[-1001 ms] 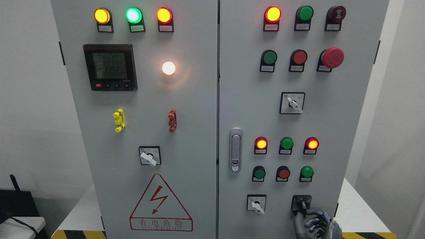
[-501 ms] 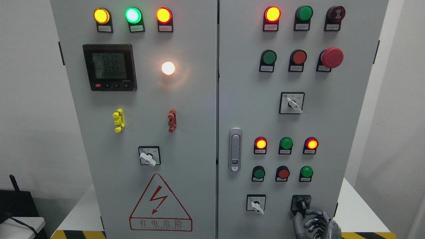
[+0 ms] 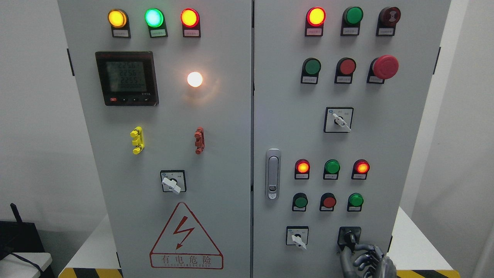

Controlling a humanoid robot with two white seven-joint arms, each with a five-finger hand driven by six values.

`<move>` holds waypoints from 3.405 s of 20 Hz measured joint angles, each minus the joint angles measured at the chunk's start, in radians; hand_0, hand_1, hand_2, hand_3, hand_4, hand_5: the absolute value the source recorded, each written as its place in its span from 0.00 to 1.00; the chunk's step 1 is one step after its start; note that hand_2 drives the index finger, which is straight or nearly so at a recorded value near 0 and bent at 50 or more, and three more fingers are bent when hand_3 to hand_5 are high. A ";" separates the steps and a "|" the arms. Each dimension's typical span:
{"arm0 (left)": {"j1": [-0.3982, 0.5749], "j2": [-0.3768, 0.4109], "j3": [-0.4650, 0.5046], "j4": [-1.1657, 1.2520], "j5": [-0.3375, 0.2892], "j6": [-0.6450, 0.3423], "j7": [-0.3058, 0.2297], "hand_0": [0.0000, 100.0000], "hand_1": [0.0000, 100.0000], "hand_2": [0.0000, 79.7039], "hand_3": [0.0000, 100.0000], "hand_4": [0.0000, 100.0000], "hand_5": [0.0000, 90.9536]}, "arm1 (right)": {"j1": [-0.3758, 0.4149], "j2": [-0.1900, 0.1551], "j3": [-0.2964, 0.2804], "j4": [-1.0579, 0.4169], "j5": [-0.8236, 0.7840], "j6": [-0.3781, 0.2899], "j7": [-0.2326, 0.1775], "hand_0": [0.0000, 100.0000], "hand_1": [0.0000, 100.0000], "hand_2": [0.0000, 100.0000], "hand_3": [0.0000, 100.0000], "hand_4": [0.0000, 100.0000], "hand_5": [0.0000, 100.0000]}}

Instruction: Trip black knob to open circuit

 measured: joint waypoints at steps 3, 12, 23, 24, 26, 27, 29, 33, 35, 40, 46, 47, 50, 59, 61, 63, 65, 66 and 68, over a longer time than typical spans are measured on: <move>0.000 0.000 0.000 0.000 0.000 0.000 0.000 0.12 0.39 0.00 0.00 0.00 0.00 | -0.003 0.000 0.000 0.000 -0.002 0.001 0.001 0.51 0.77 0.59 0.89 0.92 0.97; 0.000 0.000 0.000 0.000 0.000 0.000 0.000 0.12 0.39 0.00 0.00 0.00 0.00 | -0.010 0.000 0.002 0.000 -0.004 0.001 0.009 0.50 0.77 0.60 0.90 0.93 0.97; 0.000 0.000 0.000 0.000 0.000 0.000 0.000 0.12 0.39 0.00 0.00 0.00 0.00 | -0.012 0.000 0.003 0.000 -0.005 0.000 0.020 0.50 0.77 0.62 0.91 0.94 0.97; 0.000 0.000 0.000 0.000 0.000 0.000 0.000 0.12 0.39 0.00 0.00 0.00 0.00 | -0.012 0.000 0.003 0.000 -0.005 0.000 0.021 0.50 0.77 0.62 0.91 0.94 0.97; 0.000 0.000 0.000 0.000 0.000 0.000 0.000 0.12 0.39 0.00 0.00 0.00 0.00 | -0.013 0.000 0.003 0.000 -0.006 0.000 0.024 0.50 0.77 0.62 0.92 0.94 0.97; 0.000 0.000 0.000 0.000 0.000 0.000 0.000 0.12 0.39 0.00 0.00 0.00 0.00 | -0.013 0.000 0.003 0.000 -0.006 0.000 0.025 0.50 0.78 0.62 0.92 0.94 0.97; 0.000 0.000 0.000 0.000 0.000 0.000 0.000 0.12 0.39 0.00 0.00 0.00 0.00 | -0.013 0.000 0.003 0.000 -0.016 0.000 0.027 0.50 0.78 0.63 0.92 0.95 0.97; 0.000 0.000 0.000 0.000 0.000 0.000 0.000 0.12 0.39 0.00 0.00 0.00 0.00 | -0.013 0.000 0.005 -0.001 -0.039 0.000 0.028 0.50 0.78 0.63 0.92 0.95 0.97; 0.000 0.000 0.000 0.000 0.000 0.000 0.000 0.12 0.39 0.00 0.00 0.00 0.00 | -0.013 0.000 0.005 -0.001 -0.046 0.000 0.029 0.50 0.78 0.63 0.92 0.95 0.97; 0.000 0.000 0.000 0.000 0.000 0.000 0.000 0.12 0.39 0.00 0.00 0.00 0.00 | -0.014 0.000 0.007 -0.001 -0.065 0.000 0.039 0.50 0.78 0.63 0.93 0.95 0.98; 0.000 0.000 0.000 0.000 0.000 0.000 0.000 0.12 0.39 0.00 0.00 0.00 0.00 | -0.016 0.000 0.009 -0.001 -0.083 -0.001 0.063 0.51 0.79 0.63 0.93 0.95 0.98; 0.000 0.000 0.000 0.000 0.000 0.000 0.000 0.12 0.39 0.00 0.00 0.00 0.00 | -0.017 0.000 0.009 -0.001 -0.085 -0.001 0.065 0.51 0.79 0.63 0.93 0.95 0.98; 0.000 0.000 0.000 0.000 0.000 0.000 0.000 0.12 0.39 0.00 0.00 0.00 0.00 | -0.018 0.000 0.010 -0.001 -0.095 -0.001 0.072 0.51 0.79 0.63 0.93 0.95 0.98; 0.000 0.000 0.000 0.000 0.000 0.000 0.000 0.12 0.39 0.00 0.00 0.00 0.00 | -0.019 0.000 0.012 -0.002 -0.145 -0.002 0.079 0.51 0.79 0.64 0.93 0.95 0.98; 0.000 0.000 0.000 0.000 0.000 0.000 0.000 0.12 0.39 0.00 0.00 0.00 0.00 | -0.019 0.000 0.013 -0.002 -0.159 -0.002 0.079 0.51 0.79 0.64 0.93 0.96 0.98; 0.000 0.000 0.000 0.000 0.000 0.000 0.000 0.12 0.39 0.00 0.00 0.00 0.00 | -0.020 0.000 0.013 -0.002 -0.176 -0.002 0.081 0.51 0.79 0.64 0.93 0.96 0.98; 0.000 0.000 0.000 0.000 0.000 0.000 0.000 0.12 0.39 0.00 0.00 0.00 0.00 | -0.021 0.000 0.013 -0.002 -0.187 -0.002 0.081 0.51 0.79 0.64 0.93 0.96 0.98; 0.000 0.000 0.000 0.000 0.000 0.000 0.000 0.12 0.39 0.00 0.00 0.00 0.00 | -0.022 0.000 0.014 -0.002 -0.191 -0.002 0.082 0.51 0.79 0.64 0.93 0.96 0.98; 0.000 0.000 0.000 0.000 0.000 0.000 0.000 0.12 0.39 0.00 0.00 0.00 0.00 | -0.023 0.000 0.014 -0.002 -0.198 -0.002 0.087 0.51 0.79 0.64 0.93 0.96 0.98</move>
